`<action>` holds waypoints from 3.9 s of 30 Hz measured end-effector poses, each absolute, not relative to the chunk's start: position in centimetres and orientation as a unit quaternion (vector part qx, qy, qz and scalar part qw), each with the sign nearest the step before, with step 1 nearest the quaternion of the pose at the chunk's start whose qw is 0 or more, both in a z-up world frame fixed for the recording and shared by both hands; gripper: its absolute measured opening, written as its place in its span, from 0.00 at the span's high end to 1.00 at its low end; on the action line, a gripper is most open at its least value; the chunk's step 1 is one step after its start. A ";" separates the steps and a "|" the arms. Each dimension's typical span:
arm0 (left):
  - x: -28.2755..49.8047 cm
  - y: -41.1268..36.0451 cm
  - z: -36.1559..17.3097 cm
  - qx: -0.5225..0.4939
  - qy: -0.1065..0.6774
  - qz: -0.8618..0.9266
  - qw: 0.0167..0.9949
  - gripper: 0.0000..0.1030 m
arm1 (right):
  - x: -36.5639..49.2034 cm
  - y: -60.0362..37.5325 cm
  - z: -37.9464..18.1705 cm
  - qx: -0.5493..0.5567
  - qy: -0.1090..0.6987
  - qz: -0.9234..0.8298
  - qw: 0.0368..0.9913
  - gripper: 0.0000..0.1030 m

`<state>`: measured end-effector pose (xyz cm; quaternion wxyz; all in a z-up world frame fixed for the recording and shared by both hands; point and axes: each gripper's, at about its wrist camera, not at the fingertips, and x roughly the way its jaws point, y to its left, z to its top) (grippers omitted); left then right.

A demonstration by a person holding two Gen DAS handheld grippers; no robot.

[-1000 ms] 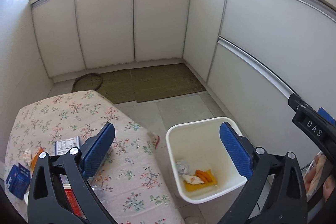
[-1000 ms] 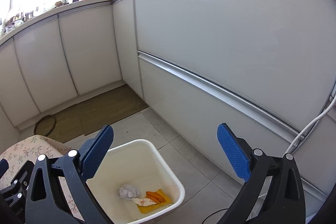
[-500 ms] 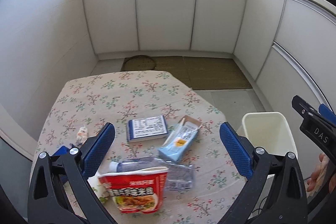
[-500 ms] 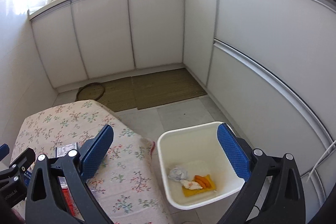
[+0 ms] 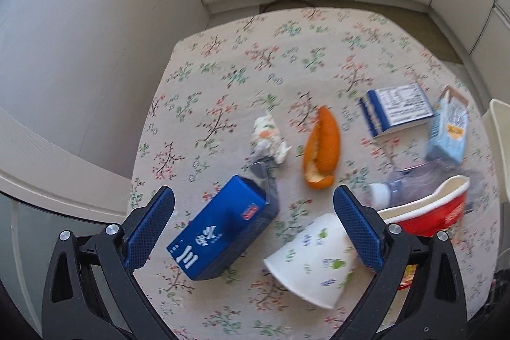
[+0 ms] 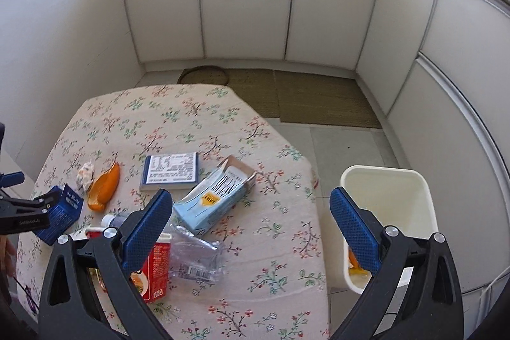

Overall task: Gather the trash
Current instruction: 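Move both tools back over the table toward the remaining trash, then grasp the blue box with the left tool while the right tool grasps the red noodle cup, then carry both items to the bin and open the right tool, dropping the noodle cup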

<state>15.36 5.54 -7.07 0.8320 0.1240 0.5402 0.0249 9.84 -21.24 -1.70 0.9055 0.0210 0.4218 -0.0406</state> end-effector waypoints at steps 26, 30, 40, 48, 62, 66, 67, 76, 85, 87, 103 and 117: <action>13.1 11.1 -9.4 0.076 0.587 -0.061 0.804 0.64 | 12.2 -8.7 -8.4 -0.165 0.534 0.354 0.750 0.13; 11.0 11.3 -6.7 0.057 0.562 -0.068 0.822 0.63 | 11.5 -7.9 -9.7 -0.166 0.563 0.378 0.716 0.36; 11.4 12.0 -5.0 0.044 0.537 -0.062 0.840 0.64 | 3.5 -5.6 -8.2 -0.164 0.542 0.505 0.651 0.77; 10.7 12.1 -4.3 0.036 0.529 -0.061 0.846 0.63 | 0.3 -5.2 -8.3 -0.137 0.557 0.536 0.620 0.65; 10.5 12.5 -3.9 0.024 0.524 -0.055 0.850 0.63 | 1.9 -5.1 -9.7 -0.093 0.581 0.510 0.628 0.75; 10.5 13.0 -3.5 0.015 0.516 -0.049 0.855 0.63 | 2.0 -4.6 -8.1 -0.079 0.569 0.498 0.650 0.84; 10.6 13.2 -3.3 0.012 0.514 -0.047 0.856 0.63 | 2.0 -4.6 -7.8 -0.075 0.566 0.496 0.654 0.85; 10.4 14.0 -2.0 -0.011 0.491 -0.030 0.871 0.63 | 2.7 -4.4 -5.3 -0.077 0.532 0.460 0.707 0.94; 10.1 14.8 -0.2 -0.038 0.456 -0.016 0.889 0.63 | 5.4 -5.5 -2.4 -0.054 0.484 0.404 0.775 0.94; 10.1 15.0 0.0 -0.045 0.450 -0.013 0.892 0.63 | 5.9 -5.6 -1.9 -0.049 0.473 0.392 0.787 0.94; 8.9 13.9 5.3 -0.093 0.341 0.005 0.936 0.63 | 8.8 -8.9 3.0 0.016 0.368 0.281 0.886 0.94; 9.7 8.7 7.4 -0.099 0.297 -0.029 0.949 0.63 | 8.7 -14.7 5.7 0.048 0.311 0.181 0.932 0.94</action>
